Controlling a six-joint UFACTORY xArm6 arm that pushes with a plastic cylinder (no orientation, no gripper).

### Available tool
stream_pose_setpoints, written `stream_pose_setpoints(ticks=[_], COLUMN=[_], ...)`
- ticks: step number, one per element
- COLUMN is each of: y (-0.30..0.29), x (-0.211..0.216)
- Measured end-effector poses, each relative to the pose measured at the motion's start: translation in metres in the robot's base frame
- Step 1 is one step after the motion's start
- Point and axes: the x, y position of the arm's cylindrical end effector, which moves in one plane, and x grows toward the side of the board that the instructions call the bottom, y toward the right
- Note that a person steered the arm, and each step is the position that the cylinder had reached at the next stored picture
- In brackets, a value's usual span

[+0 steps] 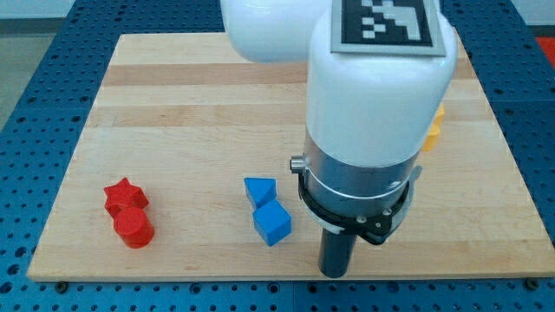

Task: Push the blue cube to the bottom right of the red circle

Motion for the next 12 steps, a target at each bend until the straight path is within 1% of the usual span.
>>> stream_pose_setpoints(ticks=[1, 2, 3, 5, 6, 9, 12], y=[0.0, 0.0, 0.0, 0.0, -0.006, -0.049, -0.125], x=[-0.057, -0.07, -0.07, -0.049, -0.049, -0.049, -0.049])
